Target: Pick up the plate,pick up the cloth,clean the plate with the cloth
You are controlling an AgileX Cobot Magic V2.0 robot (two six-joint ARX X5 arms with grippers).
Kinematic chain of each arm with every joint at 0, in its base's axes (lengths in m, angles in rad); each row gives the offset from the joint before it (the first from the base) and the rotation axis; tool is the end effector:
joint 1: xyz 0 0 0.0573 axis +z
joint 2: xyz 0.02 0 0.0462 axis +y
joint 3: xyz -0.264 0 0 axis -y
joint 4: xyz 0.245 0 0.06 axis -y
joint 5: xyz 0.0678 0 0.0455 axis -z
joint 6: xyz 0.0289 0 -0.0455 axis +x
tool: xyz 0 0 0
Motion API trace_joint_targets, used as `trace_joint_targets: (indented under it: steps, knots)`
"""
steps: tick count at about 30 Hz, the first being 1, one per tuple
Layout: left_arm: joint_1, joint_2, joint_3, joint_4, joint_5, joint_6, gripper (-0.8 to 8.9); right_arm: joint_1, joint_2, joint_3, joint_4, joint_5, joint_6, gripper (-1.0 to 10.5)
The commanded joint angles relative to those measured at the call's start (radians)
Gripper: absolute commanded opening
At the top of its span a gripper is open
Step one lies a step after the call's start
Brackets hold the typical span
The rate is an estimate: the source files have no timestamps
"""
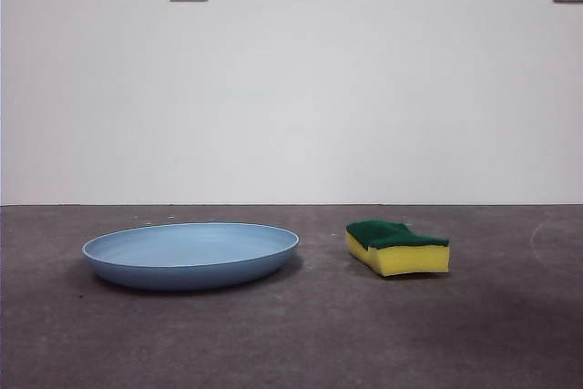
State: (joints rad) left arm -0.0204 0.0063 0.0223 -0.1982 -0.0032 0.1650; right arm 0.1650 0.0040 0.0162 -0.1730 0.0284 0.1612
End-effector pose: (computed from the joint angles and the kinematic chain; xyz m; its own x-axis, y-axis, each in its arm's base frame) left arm 0.0951 -0.0018 0.1516 0.9833 -0.0169 -0.1812 0.0468 0.9857 0.1621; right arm 0.0945 0.0149 0.1521 0.9780 0.1341 -0.1600 -0.1094 0.9820 0.1539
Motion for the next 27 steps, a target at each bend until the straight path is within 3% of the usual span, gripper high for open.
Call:
trace_joint_targets:
  steps: [1,7,14,21,27]
  knots:
    - [0.002,-0.003,-0.012,0.003,0.064,-0.109,-0.03,0.002,-0.002,-0.011,0.007,0.002,0.007,0.0]
    - [0.002,-0.003,-0.010,0.018,0.194,-0.235,-0.06,0.002,-0.002,-0.010,0.014,-0.002,0.074,-0.1]
    - [0.002,0.006,0.051,-0.014,0.188,-0.352,-0.06,0.002,0.074,0.078,-0.008,-0.001,0.077,-0.1]
    - [0.002,0.124,0.177,-0.015,0.177,-0.364,-0.06,0.002,0.287,0.262,-0.015,-0.015,0.101,-0.1]
    - [0.002,0.320,0.307,-0.022,0.170,-0.362,-0.06,0.002,0.503,0.462,-0.028,-0.138,0.090,-0.1]
